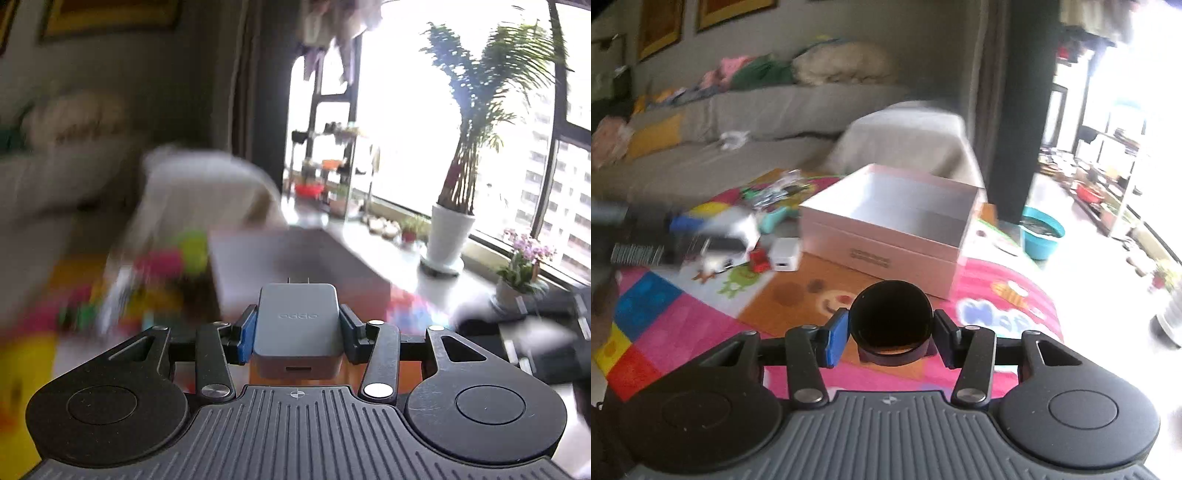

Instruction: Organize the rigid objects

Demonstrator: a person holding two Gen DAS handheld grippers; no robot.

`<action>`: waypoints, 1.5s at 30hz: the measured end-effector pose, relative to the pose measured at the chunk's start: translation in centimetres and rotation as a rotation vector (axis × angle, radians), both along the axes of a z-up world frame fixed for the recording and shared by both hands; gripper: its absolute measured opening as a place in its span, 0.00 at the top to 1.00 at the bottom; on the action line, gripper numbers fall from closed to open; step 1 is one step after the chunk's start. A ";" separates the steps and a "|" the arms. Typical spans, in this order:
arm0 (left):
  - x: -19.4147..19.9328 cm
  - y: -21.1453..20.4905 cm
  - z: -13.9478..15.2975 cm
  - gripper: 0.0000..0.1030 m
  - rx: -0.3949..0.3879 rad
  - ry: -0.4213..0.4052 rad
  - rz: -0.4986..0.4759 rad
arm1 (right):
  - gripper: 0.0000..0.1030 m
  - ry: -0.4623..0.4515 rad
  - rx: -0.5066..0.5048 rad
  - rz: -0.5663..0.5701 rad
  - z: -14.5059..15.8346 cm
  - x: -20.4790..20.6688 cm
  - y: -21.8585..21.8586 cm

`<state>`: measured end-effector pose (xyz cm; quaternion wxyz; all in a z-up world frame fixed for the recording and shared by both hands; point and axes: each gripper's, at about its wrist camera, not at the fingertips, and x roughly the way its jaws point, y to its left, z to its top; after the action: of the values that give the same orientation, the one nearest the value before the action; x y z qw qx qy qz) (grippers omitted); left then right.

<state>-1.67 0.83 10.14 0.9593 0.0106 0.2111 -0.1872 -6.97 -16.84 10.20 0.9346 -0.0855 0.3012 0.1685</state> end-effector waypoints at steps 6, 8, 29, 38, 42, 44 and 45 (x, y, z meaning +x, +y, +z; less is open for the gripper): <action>10.0 -2.0 2.0 0.52 -0.132 0.028 0.053 | 0.53 -0.028 0.073 -0.041 -1.1 0.1 -2.1; 10.2 -1.2 1.9 0.52 -0.167 0.024 0.110 | 0.53 -0.033 0.090 -0.048 -1.4 0.3 -2.4; -4.2 7.6 -7.3 0.52 0.007 0.175 0.242 | 0.43 -0.165 0.205 -0.010 6.2 14.4 2.9; -2.5 7.8 -7.4 0.52 -0.025 0.176 0.240 | 0.35 -0.061 0.042 0.046 0.0 10.8 4.6; -0.1 8.3 -5.6 0.52 -0.030 0.126 0.233 | 0.35 0.018 0.001 0.085 -3.4 8.6 5.3; 1.4 8.8 -5.0 0.52 -0.032 0.111 0.261 | 0.35 0.019 0.009 0.084 -4.1 8.0 5.5; 2.1 9.1 -4.9 0.52 -0.034 0.103 0.282 | 0.35 0.015 0.015 0.082 -4.4 7.7 5.6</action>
<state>0.42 9.96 5.29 0.9641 -0.0448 0.2561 -0.0547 0.69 -11.29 5.80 0.9252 -0.0894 0.3032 0.2098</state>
